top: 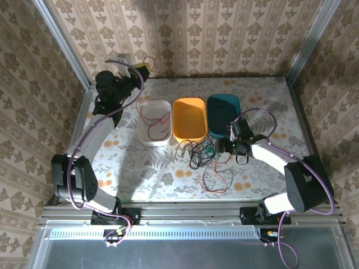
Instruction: Untangle the cables
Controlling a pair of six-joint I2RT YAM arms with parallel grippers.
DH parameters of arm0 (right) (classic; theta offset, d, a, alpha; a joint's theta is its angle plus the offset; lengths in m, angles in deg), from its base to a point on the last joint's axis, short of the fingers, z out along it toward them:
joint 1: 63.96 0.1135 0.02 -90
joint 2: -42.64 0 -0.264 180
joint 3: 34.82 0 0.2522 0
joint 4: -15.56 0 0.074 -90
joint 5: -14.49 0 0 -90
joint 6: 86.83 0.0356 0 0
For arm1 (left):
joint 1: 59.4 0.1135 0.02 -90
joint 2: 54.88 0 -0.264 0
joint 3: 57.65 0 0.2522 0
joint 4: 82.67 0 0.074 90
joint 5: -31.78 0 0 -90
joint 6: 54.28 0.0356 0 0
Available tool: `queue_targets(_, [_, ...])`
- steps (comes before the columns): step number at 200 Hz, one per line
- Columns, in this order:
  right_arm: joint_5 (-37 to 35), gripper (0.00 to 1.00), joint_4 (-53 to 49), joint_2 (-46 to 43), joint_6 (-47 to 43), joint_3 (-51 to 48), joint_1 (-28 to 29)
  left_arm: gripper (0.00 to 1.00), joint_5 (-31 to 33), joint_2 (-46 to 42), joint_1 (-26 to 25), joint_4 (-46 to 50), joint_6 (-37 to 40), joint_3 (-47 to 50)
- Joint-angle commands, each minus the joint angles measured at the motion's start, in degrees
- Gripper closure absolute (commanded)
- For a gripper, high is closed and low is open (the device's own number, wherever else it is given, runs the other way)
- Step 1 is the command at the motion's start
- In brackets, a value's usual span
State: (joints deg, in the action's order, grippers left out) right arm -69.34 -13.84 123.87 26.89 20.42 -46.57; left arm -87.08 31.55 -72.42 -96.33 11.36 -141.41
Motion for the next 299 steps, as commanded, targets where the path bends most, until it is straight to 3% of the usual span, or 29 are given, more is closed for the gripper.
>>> queue_targets(1, [-1.4,0.19,-2.1,-1.1,-1.0,-0.8,-0.2,1.00,1.8,-0.7,0.4,-1.5,1.1,0.7])
queue_targets(71, [-1.8,0.19,-2.2,-0.9,-0.7,-0.3,-0.2,1.00,-5.2,3.7,-2.1,3.4,-3.2,3.6])
queue_targets(91, [-2.1,0.19,-2.5,-1.0,-0.7,-0.6,-0.2,1.00,-1.9,2.7,-1.7,3.8,-5.3,9.3])
queue_targets(160, [-1.4,0.19,-2.9,0.0,-1.2,-0.4,-0.2,1.00,7.3,-1.2,-1.9,18.9,-4.3,21.2])
queue_targets(194, [-1.0,0.19,-2.6,0.5,-1.2,0.0,-0.2,1.00,13.1,-0.1,-1.9,27.1,-4.0,19.9])
queue_targets(243, [-1.0,0.19,-2.8,1.1,-1.2,0.4,-0.2,1.00,18.8,5.6,-3.2,43.0,-2.4,10.3])
queue_targets(272, [-1.0,0.19,-2.2,1.0,-1.1,-0.4,-0.1,0.83,22.2,8.4,-6.2,48.6,1.8,5.3])
queue_targets(299, [-1.1,0.19,-2.2,0.7,-1.2,-0.9,-0.1,0.52,25.9,9.5,-8.8,52.9,4.0,1.0])
